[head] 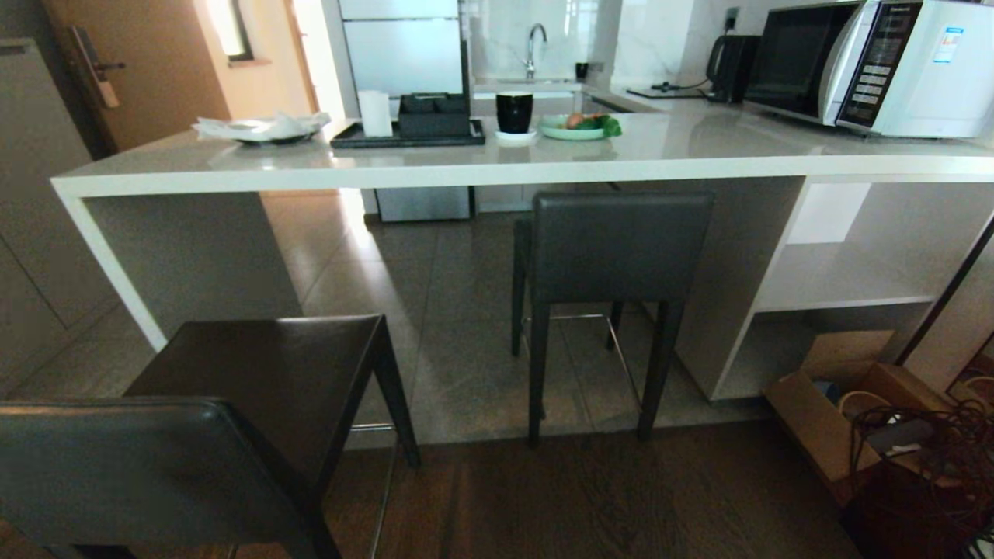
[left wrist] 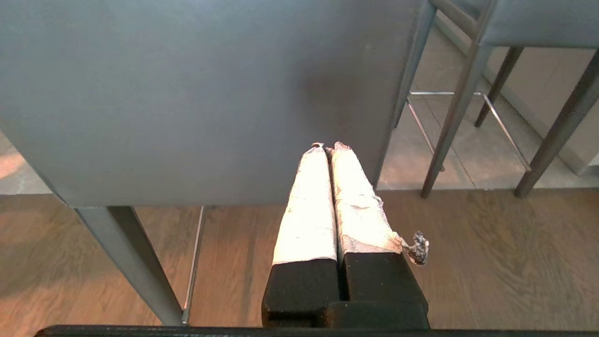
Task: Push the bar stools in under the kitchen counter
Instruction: Push the gray chair back under the dining table
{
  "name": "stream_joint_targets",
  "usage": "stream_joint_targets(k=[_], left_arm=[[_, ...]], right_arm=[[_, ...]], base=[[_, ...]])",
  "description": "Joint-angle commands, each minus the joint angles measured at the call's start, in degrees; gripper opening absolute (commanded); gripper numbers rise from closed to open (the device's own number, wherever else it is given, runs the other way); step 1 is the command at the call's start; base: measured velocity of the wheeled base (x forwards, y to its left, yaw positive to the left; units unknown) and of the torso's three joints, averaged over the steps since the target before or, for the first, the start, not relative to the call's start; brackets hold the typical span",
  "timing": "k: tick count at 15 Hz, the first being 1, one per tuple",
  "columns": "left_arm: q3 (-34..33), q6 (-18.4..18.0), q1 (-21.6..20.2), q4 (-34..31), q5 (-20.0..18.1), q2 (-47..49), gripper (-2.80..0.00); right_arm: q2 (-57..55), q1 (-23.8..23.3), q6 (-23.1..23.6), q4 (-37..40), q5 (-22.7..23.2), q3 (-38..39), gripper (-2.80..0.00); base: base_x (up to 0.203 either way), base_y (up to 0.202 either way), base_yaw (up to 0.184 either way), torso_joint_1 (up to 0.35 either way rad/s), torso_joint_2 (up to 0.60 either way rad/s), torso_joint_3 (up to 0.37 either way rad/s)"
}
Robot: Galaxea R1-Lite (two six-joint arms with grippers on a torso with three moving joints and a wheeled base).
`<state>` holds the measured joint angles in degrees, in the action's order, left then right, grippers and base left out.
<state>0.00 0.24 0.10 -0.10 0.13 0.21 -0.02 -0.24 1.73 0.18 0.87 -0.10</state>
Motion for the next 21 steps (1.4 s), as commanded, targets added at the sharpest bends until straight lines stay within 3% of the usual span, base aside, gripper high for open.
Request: stream_joint_targets(k=[1, 21], left_arm=[[0.0, 0.0, 0.0, 0.0, 0.0, 0.1, -2.80], [0.0, 0.0, 0.0, 0.0, 0.0, 0.1, -2.80]], right_arm=[[0.0, 0.0, 0.1, 0.0, 0.0, 0.0, -2.80], [0.0, 0.0, 0.0, 0.0, 0.0, 0.0, -2.80]], base=[[0.008, 0.061, -0.007, 0.007, 0.01, -0.002], [0.000, 0.190, -0.001, 0.003, 0.00, 0.002]])
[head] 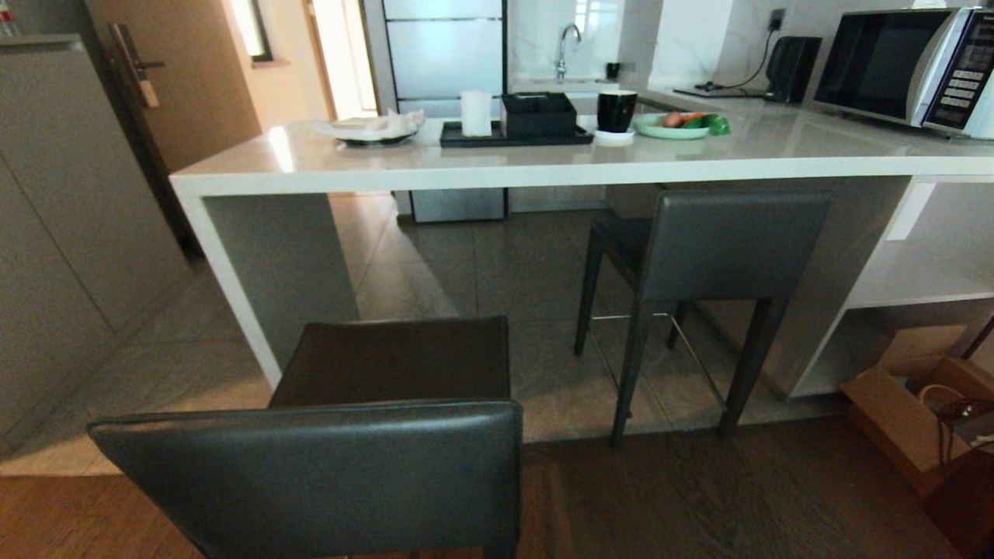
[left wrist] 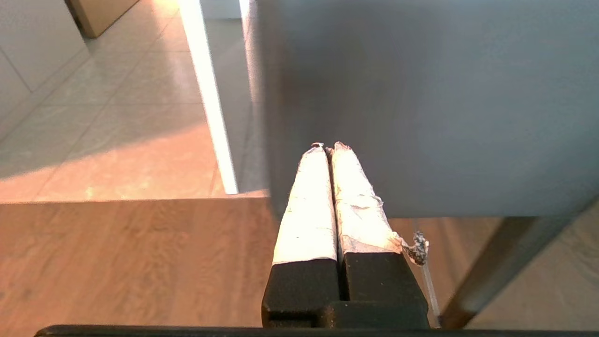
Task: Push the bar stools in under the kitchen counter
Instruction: Push the gray chair back under the dining table
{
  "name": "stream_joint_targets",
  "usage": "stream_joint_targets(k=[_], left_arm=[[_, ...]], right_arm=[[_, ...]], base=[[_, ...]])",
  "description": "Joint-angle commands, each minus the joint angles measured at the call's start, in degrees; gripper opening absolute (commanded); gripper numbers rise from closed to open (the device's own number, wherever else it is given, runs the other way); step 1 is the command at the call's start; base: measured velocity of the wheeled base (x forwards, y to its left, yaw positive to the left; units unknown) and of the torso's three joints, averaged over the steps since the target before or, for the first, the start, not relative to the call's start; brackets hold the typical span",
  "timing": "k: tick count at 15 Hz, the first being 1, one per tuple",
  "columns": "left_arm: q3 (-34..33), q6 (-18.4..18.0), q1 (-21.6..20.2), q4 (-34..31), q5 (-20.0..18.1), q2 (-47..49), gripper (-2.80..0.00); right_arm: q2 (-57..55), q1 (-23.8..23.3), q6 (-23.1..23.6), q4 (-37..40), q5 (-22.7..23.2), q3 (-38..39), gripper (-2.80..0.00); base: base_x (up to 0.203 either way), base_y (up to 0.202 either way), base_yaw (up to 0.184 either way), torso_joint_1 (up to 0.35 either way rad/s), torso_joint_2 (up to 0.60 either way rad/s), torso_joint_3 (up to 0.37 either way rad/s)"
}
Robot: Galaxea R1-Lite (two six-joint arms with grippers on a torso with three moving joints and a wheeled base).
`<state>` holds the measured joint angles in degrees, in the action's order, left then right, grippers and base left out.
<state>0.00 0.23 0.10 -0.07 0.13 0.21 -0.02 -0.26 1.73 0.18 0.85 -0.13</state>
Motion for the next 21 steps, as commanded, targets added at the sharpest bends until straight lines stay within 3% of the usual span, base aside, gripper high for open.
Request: stream_joint_targets(k=[1, 13, 21], left_arm=[[0.0, 0.0, 0.0, 0.0, 0.0, 0.1, -2.80], [0.0, 0.0, -0.1, 0.0, 0.0, 0.1, -2.80], [0.0, 0.0, -0.1, 0.0, 0.0, 0.1, -2.80]], right_arm=[[0.0, 0.0, 0.0, 0.0, 0.0, 0.0, -2.80], [0.0, 0.1, 0.0, 0.0, 0.0, 0.0, -2.80], [0.0, 0.0, 0.1, -0.2, 0.0, 0.0, -2.80]], base=[[0.000, 0.198, -0.003, 0.002, 0.01, 0.007], [0.000, 0.192, -0.001, 0.002, 0.00, 0.002], [0.000, 0.013, -0.001, 0.000, 0.00, 0.000]])
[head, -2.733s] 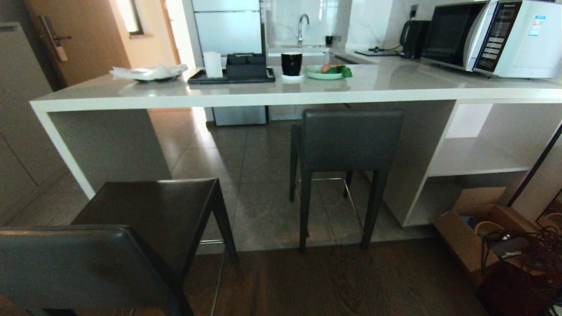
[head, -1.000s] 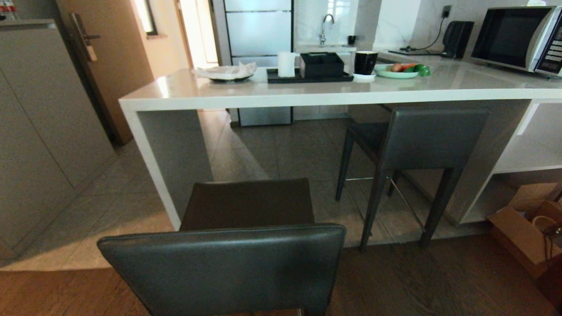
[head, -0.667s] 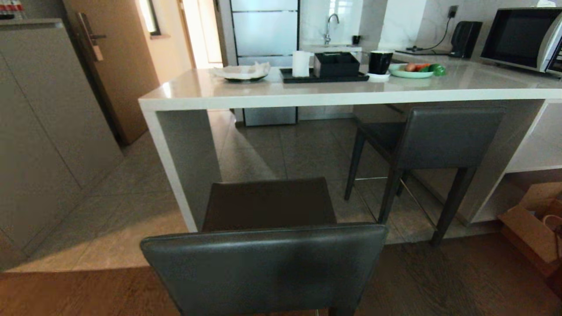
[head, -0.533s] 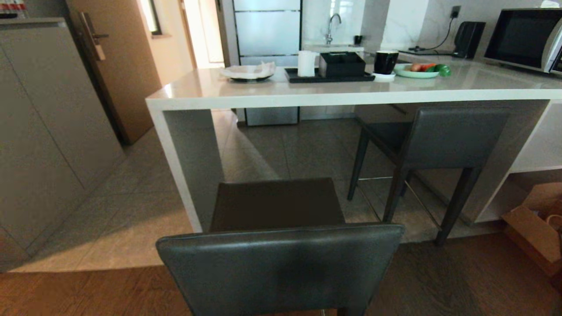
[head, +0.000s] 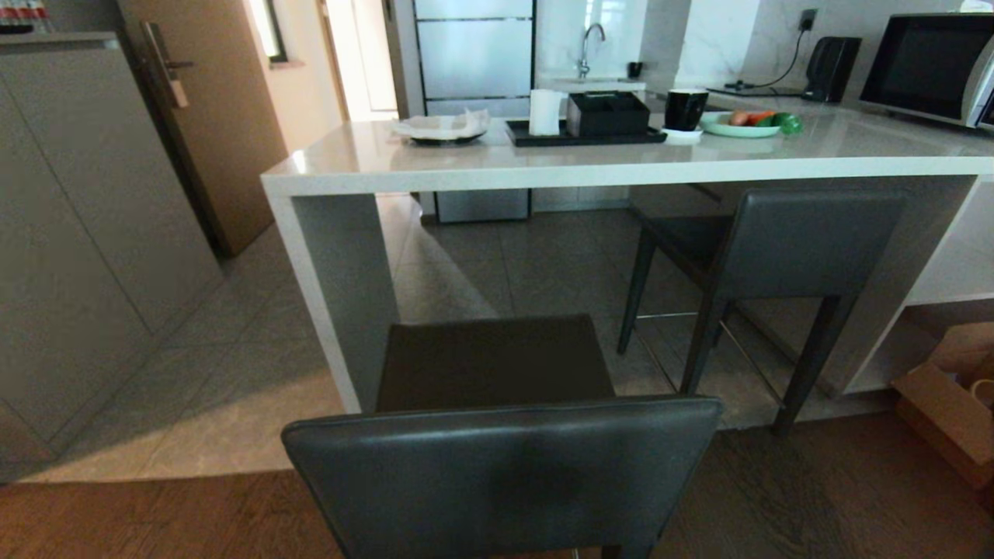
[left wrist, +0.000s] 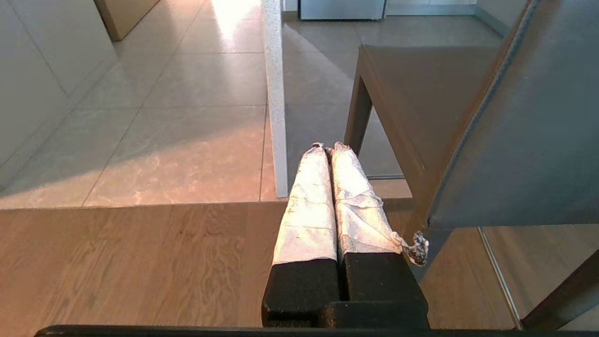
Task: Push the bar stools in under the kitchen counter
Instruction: Push the gray chair back under the dining table
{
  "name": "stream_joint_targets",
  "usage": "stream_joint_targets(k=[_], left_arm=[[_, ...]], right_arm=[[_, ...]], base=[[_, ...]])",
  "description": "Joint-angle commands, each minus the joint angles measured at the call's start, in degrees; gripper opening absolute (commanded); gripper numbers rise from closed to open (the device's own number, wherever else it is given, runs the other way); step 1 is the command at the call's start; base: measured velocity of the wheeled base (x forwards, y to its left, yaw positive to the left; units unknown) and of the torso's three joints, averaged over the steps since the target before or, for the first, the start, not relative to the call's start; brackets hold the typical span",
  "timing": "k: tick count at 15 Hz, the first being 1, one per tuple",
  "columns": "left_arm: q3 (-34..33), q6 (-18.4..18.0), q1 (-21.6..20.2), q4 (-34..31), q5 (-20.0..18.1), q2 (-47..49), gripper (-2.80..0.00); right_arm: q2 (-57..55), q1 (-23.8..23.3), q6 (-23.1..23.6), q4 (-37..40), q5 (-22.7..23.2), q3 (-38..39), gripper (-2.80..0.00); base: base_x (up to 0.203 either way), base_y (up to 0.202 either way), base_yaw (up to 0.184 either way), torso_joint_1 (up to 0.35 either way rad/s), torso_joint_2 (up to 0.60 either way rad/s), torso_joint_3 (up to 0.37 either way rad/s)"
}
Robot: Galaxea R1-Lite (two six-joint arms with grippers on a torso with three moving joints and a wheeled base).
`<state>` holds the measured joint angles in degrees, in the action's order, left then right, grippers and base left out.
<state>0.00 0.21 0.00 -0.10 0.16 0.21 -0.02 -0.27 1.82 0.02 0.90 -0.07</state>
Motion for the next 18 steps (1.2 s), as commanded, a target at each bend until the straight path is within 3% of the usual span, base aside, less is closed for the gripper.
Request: stream_joint_targets(k=[1, 10, 12, 14, 16, 18], left_arm=[[0.0, 0.0, 0.0, 0.0, 0.0, 0.1, -2.80], [0.1, -0.1, 0.0, -0.2, -0.2, 0.1, -2.80], [2.2, 0.0, -0.1, -1.5, 0.2, 0.7, -2.80], [7.1, 2.7, -0.1, -1.0, 0.8, 7.3, -2.80], [9.9, 5.5, -0.4, 3.4, 1.3, 20.3, -2.80], [7.9, 5.7, -0.6, 16.4, 1.6, 36.4, -2.80]], right_arm=[[0.0, 0.0, 0.0, 0.0, 0.0, 0.0, -2.80], [-0.2, 0.0, 0.5, 1.4, -0.1, -0.6, -2.80], [-3.3, 0.0, 0.2, 1.9, -0.2, -4.7, -2.80], [-13.4, 0.0, -1.8, 0.7, 0.1, -8.6, -2.80], [-25.4, 0.0, -3.0, -3.9, 0.5, -10.3, -2.80], [-37.0, 0.2, -2.4, -15.7, 1.5, -8.3, -2.80]], base=[[0.000, 0.000, 0.000, 0.000, 0.00, 0.000], [0.000, 0.000, 0.000, 0.000, 0.00, 0.000], [0.000, 0.000, 0.000, 0.000, 0.00, 0.000], [0.000, 0.000, 0.000, 0.000, 0.00, 0.000], [0.000, 0.000, 0.000, 0.000, 0.00, 0.000], [0.000, 0.000, 0.000, 0.000, 0.00, 0.000]])
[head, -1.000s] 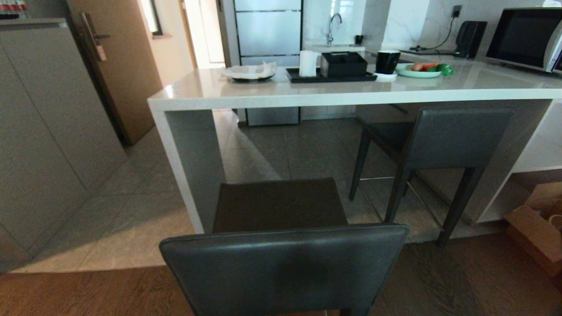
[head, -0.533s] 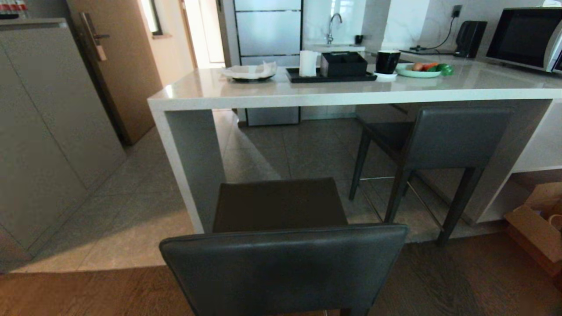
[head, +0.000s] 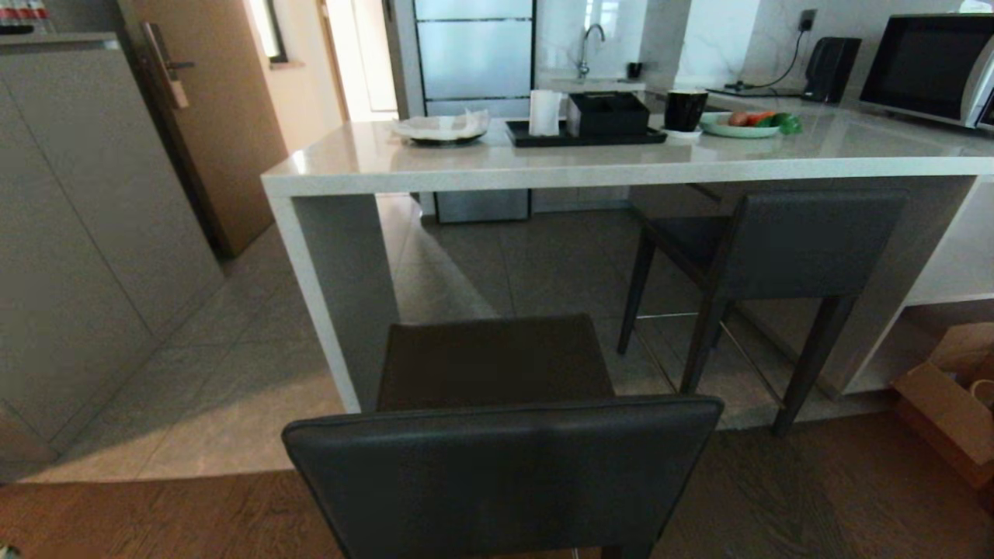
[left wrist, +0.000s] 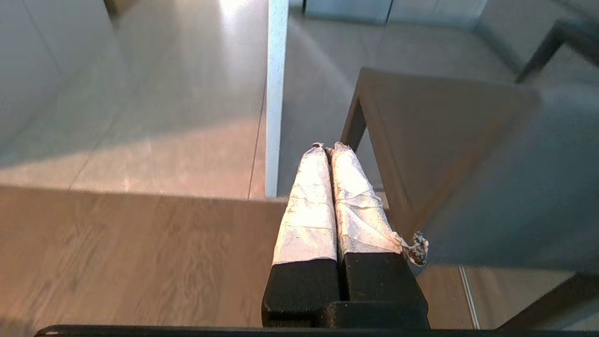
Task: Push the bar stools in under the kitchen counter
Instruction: Push the gray chair back under the dining table
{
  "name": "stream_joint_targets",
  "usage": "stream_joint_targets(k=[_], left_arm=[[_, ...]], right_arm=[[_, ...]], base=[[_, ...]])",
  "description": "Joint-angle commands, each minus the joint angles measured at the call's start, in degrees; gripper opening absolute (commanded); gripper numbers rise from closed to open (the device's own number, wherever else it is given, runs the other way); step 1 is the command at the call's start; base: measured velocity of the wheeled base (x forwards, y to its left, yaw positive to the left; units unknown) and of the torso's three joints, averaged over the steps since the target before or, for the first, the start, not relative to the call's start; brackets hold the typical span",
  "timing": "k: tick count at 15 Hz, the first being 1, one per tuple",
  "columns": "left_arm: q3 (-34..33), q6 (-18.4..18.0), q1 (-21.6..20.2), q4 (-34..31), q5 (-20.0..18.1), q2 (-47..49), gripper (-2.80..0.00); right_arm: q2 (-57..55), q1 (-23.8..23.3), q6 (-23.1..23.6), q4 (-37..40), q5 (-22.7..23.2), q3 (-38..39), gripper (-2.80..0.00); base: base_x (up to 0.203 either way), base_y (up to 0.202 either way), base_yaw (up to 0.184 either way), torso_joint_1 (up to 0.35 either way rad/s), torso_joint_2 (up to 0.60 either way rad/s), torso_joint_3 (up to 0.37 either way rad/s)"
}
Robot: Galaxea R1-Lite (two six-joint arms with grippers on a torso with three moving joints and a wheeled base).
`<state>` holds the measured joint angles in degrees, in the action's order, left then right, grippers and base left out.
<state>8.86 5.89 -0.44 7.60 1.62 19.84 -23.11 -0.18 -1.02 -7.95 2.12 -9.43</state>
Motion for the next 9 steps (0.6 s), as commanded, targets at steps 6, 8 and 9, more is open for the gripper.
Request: stream_joint_targets(k=[6, 8, 9], left_arm=[[-7.2, 0.1, -1.1, 60.1, 0.1, 62.4, -2.80], [-8.3, 0.2, -0.2, 70.8, -2.2, 68.5, -2.80], [-8.7, 0.2, 1.8, 74.5, -4.2, 68.9, -2.80]], right_arm=[[-48.6, 4.2, 2.1, -45.6, 0.7, 6.2, -2.80], [-58.8, 9.9, 2.3, -58.4, -1.1, 6.8, -2.80], [-62.2, 15.3, 2.3, -63.1, -2.5, 7.0, -2.80]], base=[[0.000, 0.000, 0.000, 0.000, 0.00, 0.000], [0.000, 0.000, 0.000, 0.000, 0.00, 0.000], [0.000, 0.000, 0.000, 0.000, 0.00, 0.000]])
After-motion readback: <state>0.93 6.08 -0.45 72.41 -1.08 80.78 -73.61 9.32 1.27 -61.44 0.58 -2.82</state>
